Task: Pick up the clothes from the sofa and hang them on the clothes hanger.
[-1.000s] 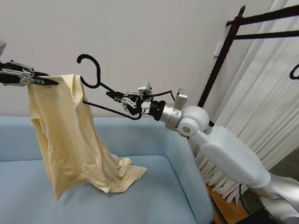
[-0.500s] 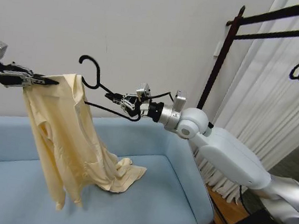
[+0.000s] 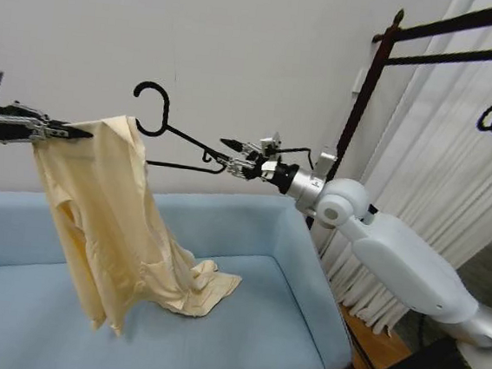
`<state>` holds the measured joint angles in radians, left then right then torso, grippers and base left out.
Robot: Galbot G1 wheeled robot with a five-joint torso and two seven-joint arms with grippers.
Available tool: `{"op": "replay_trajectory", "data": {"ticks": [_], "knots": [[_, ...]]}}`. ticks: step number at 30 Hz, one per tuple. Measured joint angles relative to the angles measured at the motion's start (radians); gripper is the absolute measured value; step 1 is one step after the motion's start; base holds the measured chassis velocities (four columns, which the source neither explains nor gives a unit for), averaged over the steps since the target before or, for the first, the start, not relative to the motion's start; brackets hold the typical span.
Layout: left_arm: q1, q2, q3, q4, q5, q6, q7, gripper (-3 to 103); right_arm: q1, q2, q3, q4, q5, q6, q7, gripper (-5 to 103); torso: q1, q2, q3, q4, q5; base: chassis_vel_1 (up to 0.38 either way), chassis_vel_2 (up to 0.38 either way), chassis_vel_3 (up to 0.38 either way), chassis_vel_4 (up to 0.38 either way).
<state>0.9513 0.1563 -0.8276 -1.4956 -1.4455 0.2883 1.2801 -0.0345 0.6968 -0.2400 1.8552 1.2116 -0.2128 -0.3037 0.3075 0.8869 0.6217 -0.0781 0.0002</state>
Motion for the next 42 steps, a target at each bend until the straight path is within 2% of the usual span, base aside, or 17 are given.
{"op": "replay_trajectory", "data": {"ticks": [3, 4, 11, 16, 17, 18, 20, 21, 25, 28, 33, 37, 38, 42], "knots": [[-0.001, -0.001, -0.002, 0.006, -0.001, -0.004, 0.015, 2, -0.056, -0.026, 0.015, -0.012, -0.007, 0.001, -0.007, 83, 0.000, 0.000, 0.000, 0.0000, 0.0001, 0.000, 0.000, 0.000, 0.000], [-0.002, -0.003, -0.005, 0.013, -0.004, -0.008, 0.030, 2, -0.116, -0.043, 0.029, -0.028, -0.030, 0.003, -0.013, 93, 0.000, 0.000, 0.000, 0.0000, 0.0002, 0.000, 0.000, 0.000, 0.000], [-0.007, -0.008, -0.015, 0.016, -0.038, -0.028, 0.065, 2, -0.240, -0.026, 0.016, -0.034, -0.079, 0.002, 0.008, 100, 0.000, 0.000, 0.000, 0.0001, 0.0001, 0.000, 0.000, 0.000, 0.000], [-0.012, -0.018, -0.017, 0.000, -0.050, -0.032, 0.083, 2, -0.280, 0.075, -0.088, -0.010, -0.121, -0.012, 0.079, 100, 0.000, 0.000, 0.000, 0.0003, -0.0005, 0.000, 0.000, 0.000, 0.000], [-0.012, -0.018, -0.017, 0.000, -0.050, -0.032, 0.083, 2, -0.280, 0.075, -0.088, -0.010, -0.121, -0.012, 0.079, 100, 0.000, 0.000, 0.000, 0.0003, -0.0005, 0.000, 0.000, 0.000, 0.000], [-0.014, -0.022, -0.017, -0.004, -0.054, -0.032, 0.087, 2, -0.279, 0.145, -0.135, -0.035, -0.140, -0.014, 0.111, 100, 0.000, 0.000, 0.000, 0.0004, -0.0005, 0.000, 0.000, 0.000, 0.000], [-0.015, -0.023, -0.017, -0.005, -0.060, -0.032, 0.090, 2, -0.276, 0.224, -0.180, -0.068, -0.151, -0.017, 0.154, 100, 0.000, 0.000, 0.000, 0.0006, -0.0005, 0.000, 0.000, 0.000, 0.000], [-0.015, -0.023, -0.017, -0.005, -0.060, -0.032, 0.090, 2, -0.276, 0.224, -0.180, -0.068, -0.151, -0.017, 0.154, 100, 0.000, 0.000, 0.000, 0.0006, -0.0005, 0.000, 0.000, 0.000, 0.000], [-0.015, -0.030, -0.018, -0.009, -0.065, -0.034, 0.097, 2, -0.275, 0.324, -0.237, -0.100, -0.152, -0.021, 0.204, 100, 0.000, 0.000, 0.000, 0.0005, -0.0006, 0.000, 0.000, 0.000, 0.000], [-0.016, -0.035, -0.018, -0.009, -0.066, -0.034, 0.099, 2, -0.276, 0.346, -0.265, -0.096, -0.148, -0.022, 0.209, 100, 0.000, 0.000, 0.000, 0.0004, -0.0006, 0.000, 0.000, 0.000, 0.000], [-0.013, -0.042, -0.017, -0.001, -0.066, -0.036, 0.094, 2, -0.282, 0.333, -0.302, -0.065, -0.141, -0.032, 0.138, 100, 0.000, 0.000, 0.000, 0.0002, -0.0005, 0.000, 0.000, 0.000, 0.000], [-0.012, -0.047, -0.013, 0.000, -0.064, -0.040, 0.093, 2, -0.273, 0.286, -0.305, -0.071, -0.132, -0.042, 0.022, 100, 0.000, 0.000, 0.000, 0.0000, -0.0004, 0.000, 0.000, 0.000, 0.000], [-0.012, -0.047, -0.013, 0.000, -0.064, -0.040, 0.093, 2, -0.273, 0.286, -0.305, -0.071, -0.132, -0.042, 0.022, 100, 0.000, 0.000, 0.000, 0.0000, -0.0004, 0.000, 0.000, 0.000, 0.000], [-0.012, -0.044, -0.013, 0.004, -0.063, -0.042, 0.099, 2, -0.261, 0.258, -0.301, -0.074, -0.125, -0.062, -0.073, 100, 0.000, 0.000, 0.000, 0.0000, -0.0003, 0.000, 0.000, 0.000, 0.000]]}}
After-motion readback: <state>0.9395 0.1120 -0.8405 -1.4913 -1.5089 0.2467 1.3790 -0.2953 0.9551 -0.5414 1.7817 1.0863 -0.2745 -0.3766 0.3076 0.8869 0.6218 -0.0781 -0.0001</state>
